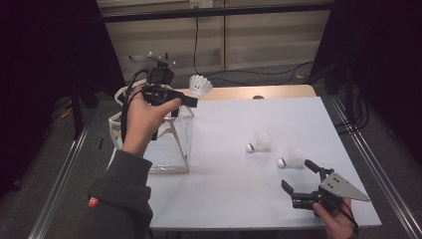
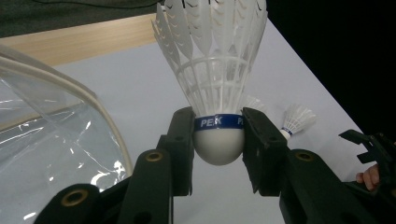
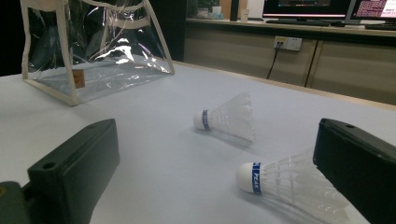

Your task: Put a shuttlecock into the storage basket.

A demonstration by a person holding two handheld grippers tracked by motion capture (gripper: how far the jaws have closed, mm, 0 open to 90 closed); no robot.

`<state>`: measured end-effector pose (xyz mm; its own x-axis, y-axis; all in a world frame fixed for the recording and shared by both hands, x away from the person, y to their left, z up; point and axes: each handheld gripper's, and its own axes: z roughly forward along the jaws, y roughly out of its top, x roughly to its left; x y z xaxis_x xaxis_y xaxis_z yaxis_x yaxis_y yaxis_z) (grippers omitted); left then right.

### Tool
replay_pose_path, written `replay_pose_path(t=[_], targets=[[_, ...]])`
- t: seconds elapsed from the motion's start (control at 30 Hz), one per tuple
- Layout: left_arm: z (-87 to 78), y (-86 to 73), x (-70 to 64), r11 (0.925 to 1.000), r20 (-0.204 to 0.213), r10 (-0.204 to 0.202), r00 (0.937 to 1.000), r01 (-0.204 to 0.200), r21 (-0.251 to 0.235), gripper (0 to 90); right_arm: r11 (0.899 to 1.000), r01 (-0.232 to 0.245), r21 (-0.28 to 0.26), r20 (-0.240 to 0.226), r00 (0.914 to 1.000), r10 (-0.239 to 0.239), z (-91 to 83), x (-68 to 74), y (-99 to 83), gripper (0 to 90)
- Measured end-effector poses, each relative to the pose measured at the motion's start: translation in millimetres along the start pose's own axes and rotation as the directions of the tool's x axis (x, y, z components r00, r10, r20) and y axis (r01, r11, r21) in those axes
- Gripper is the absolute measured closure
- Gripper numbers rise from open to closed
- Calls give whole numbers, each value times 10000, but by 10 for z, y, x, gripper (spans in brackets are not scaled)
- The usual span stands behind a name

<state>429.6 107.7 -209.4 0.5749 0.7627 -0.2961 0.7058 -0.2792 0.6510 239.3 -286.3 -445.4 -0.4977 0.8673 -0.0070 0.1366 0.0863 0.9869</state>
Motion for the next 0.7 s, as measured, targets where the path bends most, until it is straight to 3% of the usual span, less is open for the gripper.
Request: replay_pose_path(t=[0.7], targets=[[-49,1,147,9994,-424,-310,9986,303,-181,657,10000,18,10,15,10000,-18,-1,2,1,4]])
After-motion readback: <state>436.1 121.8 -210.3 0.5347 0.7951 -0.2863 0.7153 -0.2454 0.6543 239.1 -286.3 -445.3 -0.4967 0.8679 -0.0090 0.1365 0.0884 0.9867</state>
